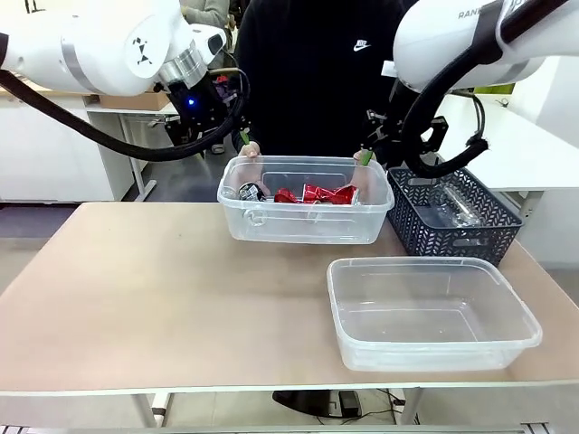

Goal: Sort the waste into each basket.
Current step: Pick up the Organizing box on the right side of the table and lift it.

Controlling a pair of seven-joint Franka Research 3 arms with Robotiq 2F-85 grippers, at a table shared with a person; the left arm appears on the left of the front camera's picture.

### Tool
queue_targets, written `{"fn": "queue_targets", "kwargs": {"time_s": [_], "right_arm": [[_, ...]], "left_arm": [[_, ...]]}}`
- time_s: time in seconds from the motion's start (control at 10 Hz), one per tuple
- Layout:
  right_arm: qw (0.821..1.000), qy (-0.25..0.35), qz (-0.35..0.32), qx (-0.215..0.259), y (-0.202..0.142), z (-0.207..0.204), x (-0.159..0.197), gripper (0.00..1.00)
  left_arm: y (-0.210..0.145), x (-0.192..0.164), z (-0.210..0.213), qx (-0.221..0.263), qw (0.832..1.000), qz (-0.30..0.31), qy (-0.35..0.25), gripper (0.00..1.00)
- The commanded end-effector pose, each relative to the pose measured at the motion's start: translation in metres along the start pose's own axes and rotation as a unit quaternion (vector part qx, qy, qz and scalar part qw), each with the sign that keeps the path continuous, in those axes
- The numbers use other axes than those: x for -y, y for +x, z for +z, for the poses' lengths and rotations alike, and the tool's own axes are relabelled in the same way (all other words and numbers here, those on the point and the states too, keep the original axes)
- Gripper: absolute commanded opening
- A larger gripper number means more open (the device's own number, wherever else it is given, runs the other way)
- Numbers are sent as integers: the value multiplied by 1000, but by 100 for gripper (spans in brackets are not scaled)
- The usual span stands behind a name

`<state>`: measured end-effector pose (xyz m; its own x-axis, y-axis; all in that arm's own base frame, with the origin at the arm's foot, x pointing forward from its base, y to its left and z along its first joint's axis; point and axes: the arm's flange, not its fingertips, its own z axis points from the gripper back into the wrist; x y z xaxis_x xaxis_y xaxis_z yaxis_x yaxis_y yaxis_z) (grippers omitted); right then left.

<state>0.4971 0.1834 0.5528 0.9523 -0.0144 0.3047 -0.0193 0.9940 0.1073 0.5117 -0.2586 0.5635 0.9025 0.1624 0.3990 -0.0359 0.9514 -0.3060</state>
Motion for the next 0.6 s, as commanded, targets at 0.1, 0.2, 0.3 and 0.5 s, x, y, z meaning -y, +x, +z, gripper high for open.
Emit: {"fn": "queue_targets", "kwargs": {"time_s": [0.1, 0.2, 0.3, 0.5], "right_arm": [[1000, 3, -1, 8, 2, 5, 0, 100], [1000, 3, -1, 8, 2, 5, 0, 100], [1000, 3, -1, 8, 2, 5, 0, 100], [1000, 0, 0, 2, 0, 2, 0, 100]], "left_arm": [[1, 0, 2, 7, 1000, 4, -4, 100], [1, 0, 2, 7, 1000, 4, -4, 100], [1, 0, 2, 7, 1000, 4, -4, 100], [0, 0, 1, 1, 1000, 0, -1, 100]]}}
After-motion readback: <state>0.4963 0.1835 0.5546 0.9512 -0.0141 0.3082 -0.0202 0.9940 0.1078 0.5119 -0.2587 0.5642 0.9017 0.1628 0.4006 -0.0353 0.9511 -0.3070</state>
